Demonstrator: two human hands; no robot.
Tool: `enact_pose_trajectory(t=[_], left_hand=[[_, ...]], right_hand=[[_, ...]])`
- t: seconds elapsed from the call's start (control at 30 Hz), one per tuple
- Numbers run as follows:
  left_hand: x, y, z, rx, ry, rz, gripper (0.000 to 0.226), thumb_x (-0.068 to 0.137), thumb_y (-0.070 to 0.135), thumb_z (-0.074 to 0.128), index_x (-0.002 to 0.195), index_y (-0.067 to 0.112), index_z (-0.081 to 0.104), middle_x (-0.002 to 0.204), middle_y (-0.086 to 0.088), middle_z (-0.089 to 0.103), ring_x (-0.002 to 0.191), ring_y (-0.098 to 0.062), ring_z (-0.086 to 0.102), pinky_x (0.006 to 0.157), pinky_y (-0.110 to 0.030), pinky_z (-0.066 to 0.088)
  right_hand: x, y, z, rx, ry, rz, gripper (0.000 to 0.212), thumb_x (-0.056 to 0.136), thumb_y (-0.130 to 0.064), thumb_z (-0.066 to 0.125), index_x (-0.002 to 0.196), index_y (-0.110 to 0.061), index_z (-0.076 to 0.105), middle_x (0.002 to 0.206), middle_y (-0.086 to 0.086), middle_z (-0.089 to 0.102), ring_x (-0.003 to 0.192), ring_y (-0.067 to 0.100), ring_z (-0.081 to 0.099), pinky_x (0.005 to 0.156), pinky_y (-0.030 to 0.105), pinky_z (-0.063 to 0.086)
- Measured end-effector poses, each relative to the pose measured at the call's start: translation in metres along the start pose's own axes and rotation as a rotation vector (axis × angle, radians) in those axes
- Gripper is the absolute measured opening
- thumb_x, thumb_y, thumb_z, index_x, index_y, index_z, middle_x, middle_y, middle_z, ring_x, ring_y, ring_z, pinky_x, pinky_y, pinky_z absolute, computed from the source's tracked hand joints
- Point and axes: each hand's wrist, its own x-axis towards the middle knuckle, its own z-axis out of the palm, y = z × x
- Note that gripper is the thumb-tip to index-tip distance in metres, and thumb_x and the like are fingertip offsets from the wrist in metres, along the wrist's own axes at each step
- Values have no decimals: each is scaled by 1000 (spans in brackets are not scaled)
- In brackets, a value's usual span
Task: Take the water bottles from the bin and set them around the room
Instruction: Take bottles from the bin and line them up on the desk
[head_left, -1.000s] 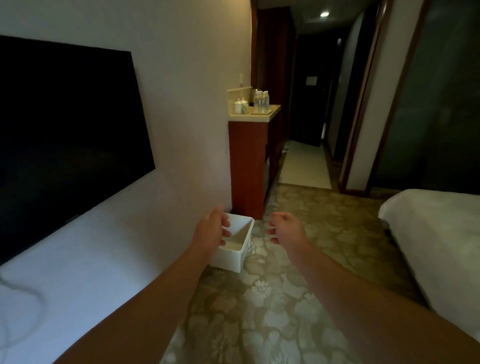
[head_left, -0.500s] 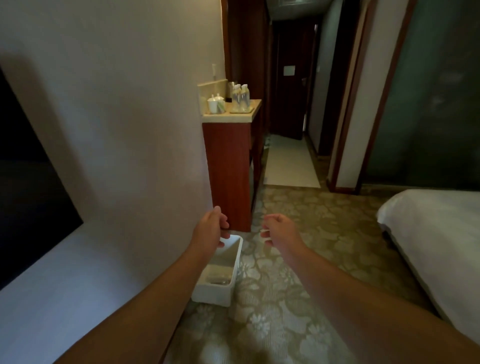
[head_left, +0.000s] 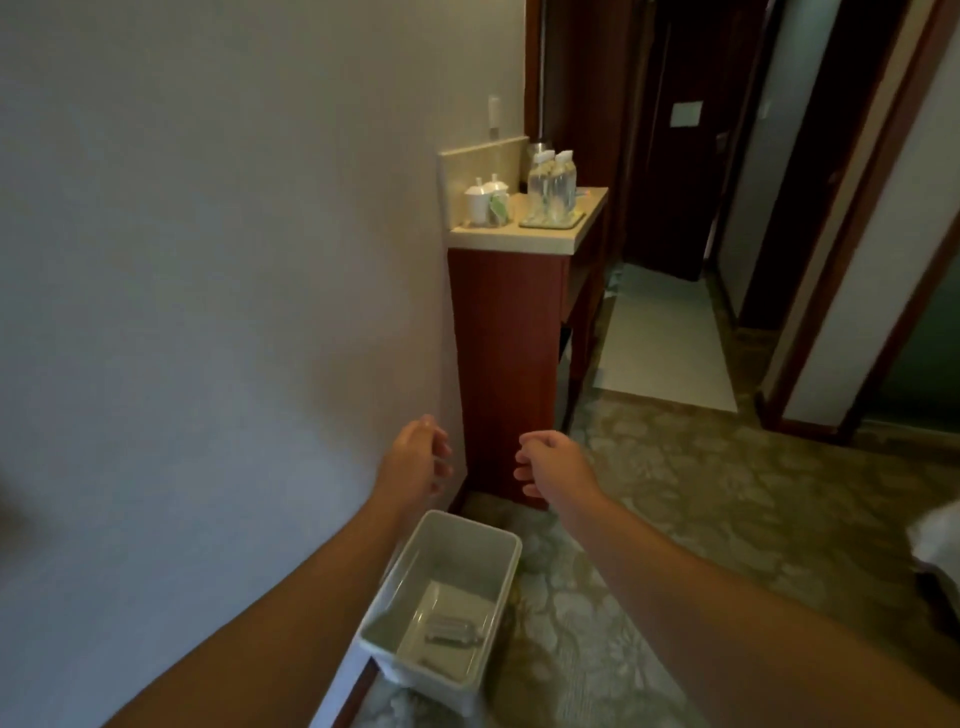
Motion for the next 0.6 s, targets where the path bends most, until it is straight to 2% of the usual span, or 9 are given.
enact_pose_trajectory(t=[0.17,0.27,0.4,0.6], left_hand=[[108,-18,9,-17,86,-36,37,107,34,35,88,14,59,83,-10,64,71,-25,62,61,-34,46],[181,-28,14,-33,119,-46,36,107,34,36,89,14,59,84,-10,63,71,-25,61,59,-32,45],[269,-31,22,-52,170,-87,35,108,34,33,90,16,57,86,-10,63,75,-27,61,59,-32,46],[342,-39,24,-47,258,-123,34,107,36,33,89,19,56,88,-10,64,76,-26,64,59,-33,47]], right_hand=[[110,-12,26,-66,-73,0,16,104,-20,46,110,-19,61,98,2,65,83,18,65,67,29,54],[177,-20,48,-116,-124,-10,14,103,-20,47,107,-20,61,97,3,65,88,20,65,72,32,55],[261,-34,78,-153,-169,34,17,103,-19,47,111,-17,62,91,2,65,83,18,63,67,29,53],[349,-43,120,-196,-294,64,17,103,-16,48,113,-13,61,89,4,64,79,18,62,66,28,51]])
